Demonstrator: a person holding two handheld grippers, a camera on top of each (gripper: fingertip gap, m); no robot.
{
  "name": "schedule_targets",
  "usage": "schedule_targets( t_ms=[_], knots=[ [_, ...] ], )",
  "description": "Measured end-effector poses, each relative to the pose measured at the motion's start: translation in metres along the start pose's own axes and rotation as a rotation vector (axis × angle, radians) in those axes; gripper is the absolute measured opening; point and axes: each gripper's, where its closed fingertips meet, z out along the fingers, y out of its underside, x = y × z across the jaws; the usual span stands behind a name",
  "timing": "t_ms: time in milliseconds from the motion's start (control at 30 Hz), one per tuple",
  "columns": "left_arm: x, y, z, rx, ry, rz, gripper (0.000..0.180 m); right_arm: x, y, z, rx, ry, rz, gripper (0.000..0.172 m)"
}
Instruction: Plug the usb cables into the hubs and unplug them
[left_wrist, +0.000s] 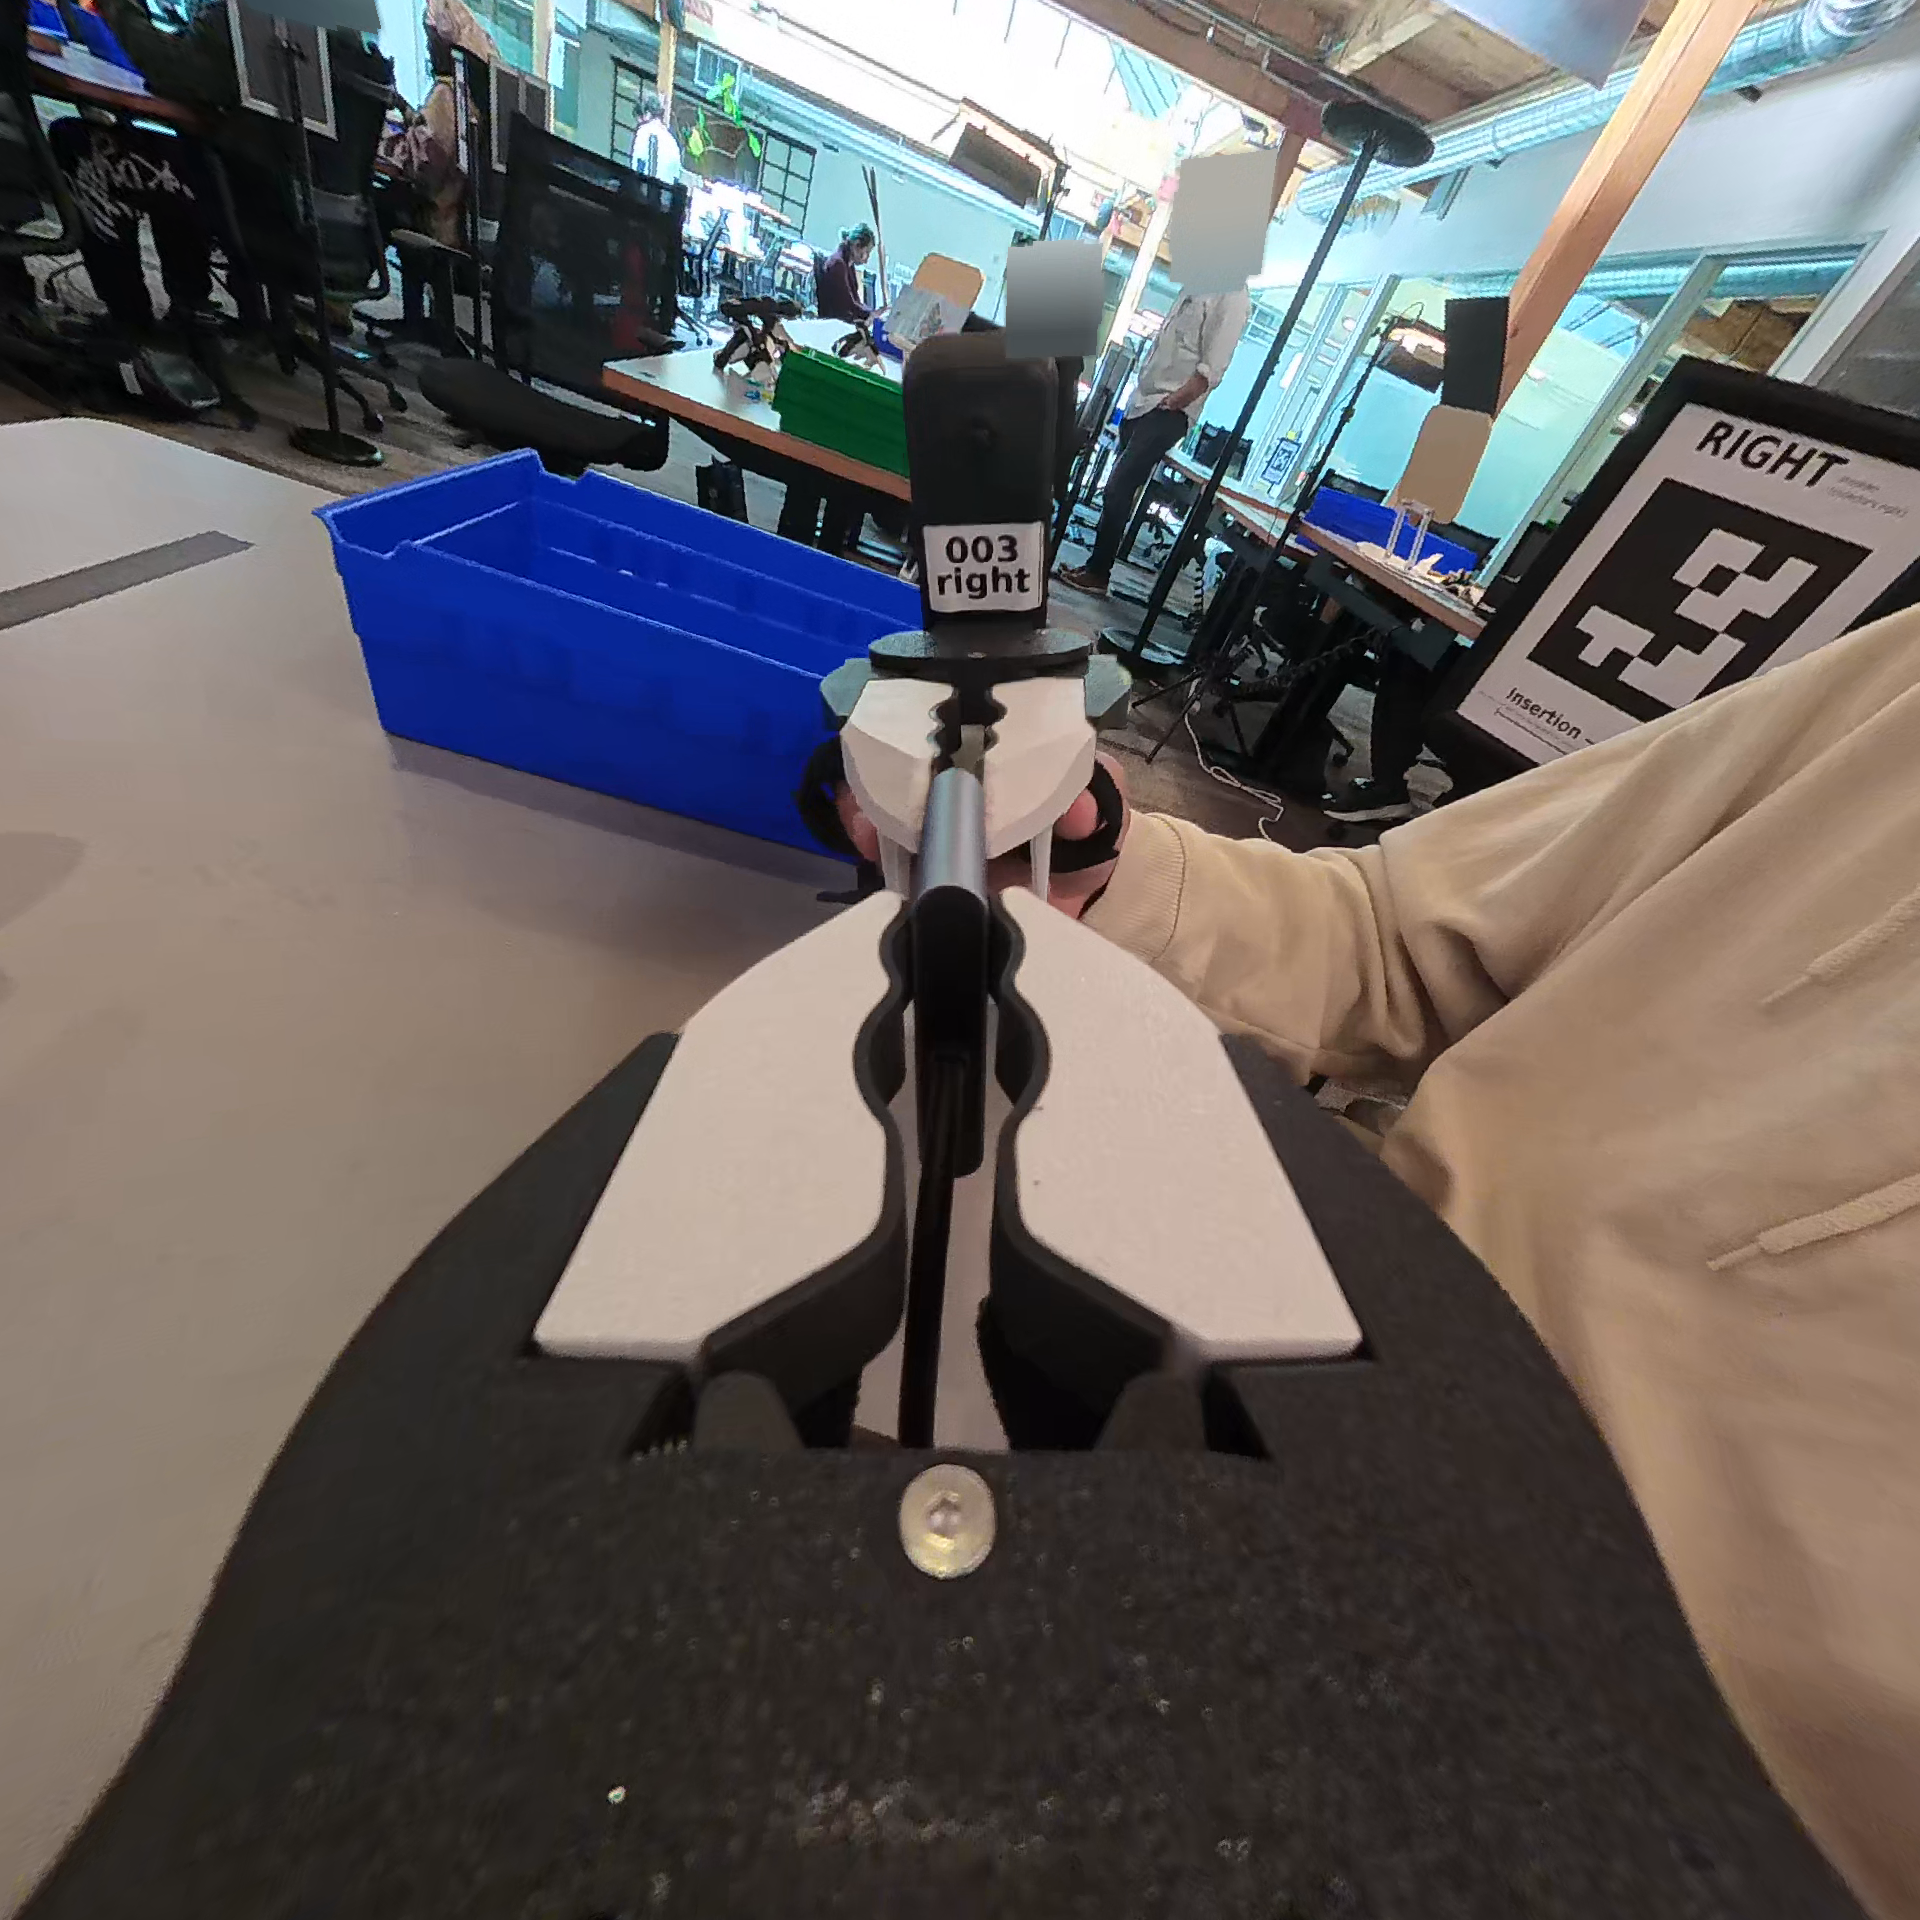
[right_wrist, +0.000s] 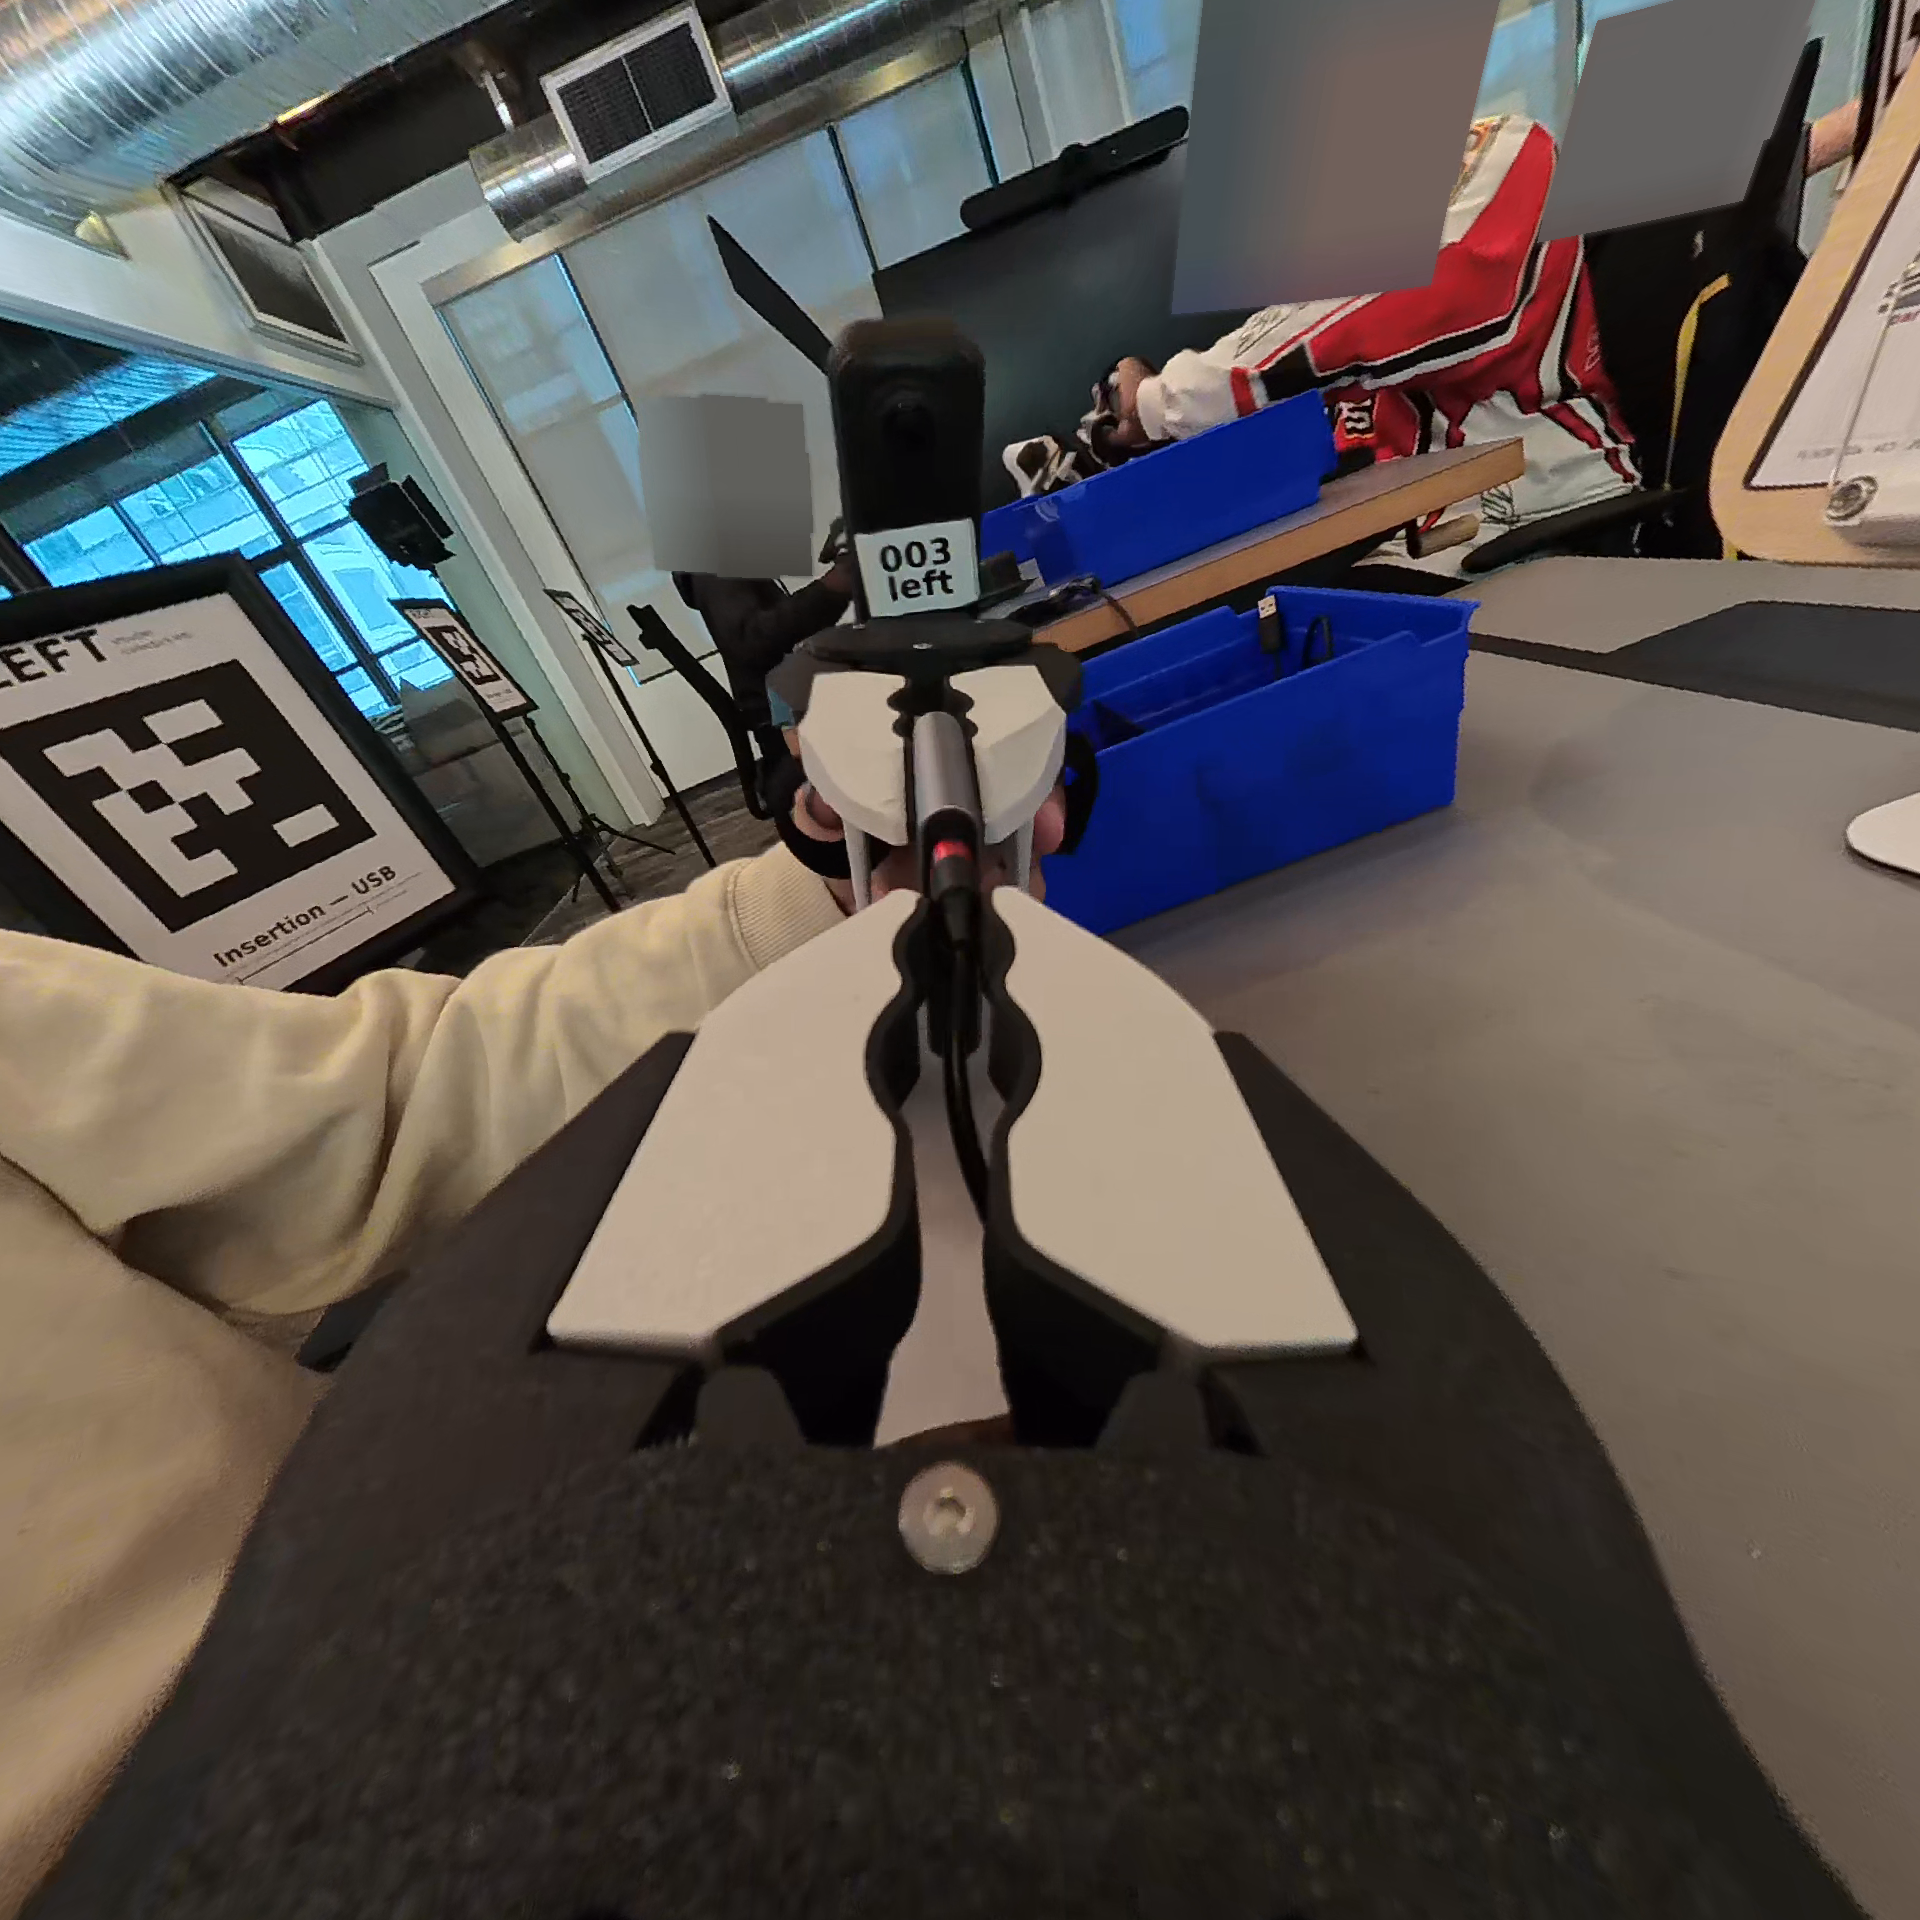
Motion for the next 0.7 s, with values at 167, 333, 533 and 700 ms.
schedule_targets(
  t_ms=[167,333,533,700],
  knots=[
    [0.007,-0.003,-0.001,0.021,-0.006,0.067,0.012,-0.008,-0.003,-0.001,-0.011,-0.031,-0.040,0.007],
    [0.011,0.001,-0.005,0.026,-0.005,0.079,0.012,-0.012,0.001,-0.001,-0.040,-0.041,-0.078,0.007],
    [0.012,-0.024,-0.066,0.236,-0.057,0.051,0.012,0.010,-0.024,-0.046,0.054,0.053,-0.088,0.007],
    [0.007,-0.014,-0.059,0.182,-0.142,0.041,0.012,0.010,-0.027,-0.047,0.029,0.079,-0.095,0.007]
  ],
)
